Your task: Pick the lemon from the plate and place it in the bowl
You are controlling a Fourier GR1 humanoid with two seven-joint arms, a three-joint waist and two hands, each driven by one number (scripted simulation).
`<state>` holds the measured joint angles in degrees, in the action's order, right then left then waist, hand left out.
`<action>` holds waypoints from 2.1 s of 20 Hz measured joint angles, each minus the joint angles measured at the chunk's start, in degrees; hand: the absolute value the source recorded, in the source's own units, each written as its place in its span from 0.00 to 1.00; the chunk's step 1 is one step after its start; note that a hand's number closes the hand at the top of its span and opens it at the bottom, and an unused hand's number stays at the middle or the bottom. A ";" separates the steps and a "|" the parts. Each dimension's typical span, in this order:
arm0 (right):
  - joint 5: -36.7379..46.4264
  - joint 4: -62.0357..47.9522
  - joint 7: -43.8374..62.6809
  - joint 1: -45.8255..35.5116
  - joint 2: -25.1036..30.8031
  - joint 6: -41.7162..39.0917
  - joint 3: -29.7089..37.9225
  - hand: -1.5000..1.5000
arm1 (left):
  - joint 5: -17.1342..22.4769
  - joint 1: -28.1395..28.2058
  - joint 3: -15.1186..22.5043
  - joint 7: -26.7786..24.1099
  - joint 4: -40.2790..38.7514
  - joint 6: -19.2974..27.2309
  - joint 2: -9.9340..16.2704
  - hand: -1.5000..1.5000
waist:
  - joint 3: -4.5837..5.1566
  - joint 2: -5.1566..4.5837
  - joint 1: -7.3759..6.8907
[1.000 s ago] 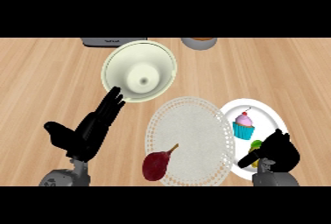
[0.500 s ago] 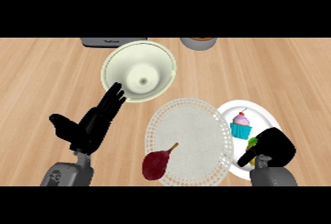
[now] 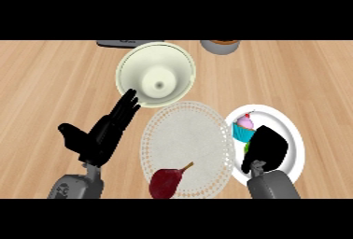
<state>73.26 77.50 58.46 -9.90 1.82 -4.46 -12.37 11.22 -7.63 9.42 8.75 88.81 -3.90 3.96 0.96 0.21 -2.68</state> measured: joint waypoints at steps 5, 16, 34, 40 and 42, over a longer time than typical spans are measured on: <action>-3.66 -1.81 -2.41 -8.15 1.02 -4.18 -14.41 1.00 | -0.13 -2.14 2.85 0.63 -0.32 -1.95 -1.01 0.50 | -0.28 -1.24 -6.26; -15.76 0.62 3.58 -28.34 -1.05 -1.70 -30.92 1.00 | -0.68 -4.57 3.71 1.04 -2.72 -2.10 -2.13 0.50 | -0.83 -0.88 -7.68; -23.95 -5.60 10.62 -59.03 -0.76 1.69 -30.40 1.00 | -0.70 -4.84 1.73 0.51 -4.57 -1.56 -1.61 0.50 | -0.61 -0.29 -5.01; -26.10 -13.54 9.86 -64.74 -0.90 4.75 -27.84 1.00 | -0.80 -5.15 1.16 -0.18 -4.83 -1.24 -1.78 0.50 | -0.67 -0.75 -4.06; -26.72 -16.96 9.10 -65.95 -0.97 6.19 -26.74 1.00 | -0.43 -5.42 0.77 0.35 -4.45 -1.37 -1.53 0.50 | -0.69 -0.91 -3.87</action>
<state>46.54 60.54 67.56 -75.85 0.85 1.73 -39.11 10.79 -13.05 10.20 9.10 84.37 -5.27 2.42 0.27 -0.69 -6.56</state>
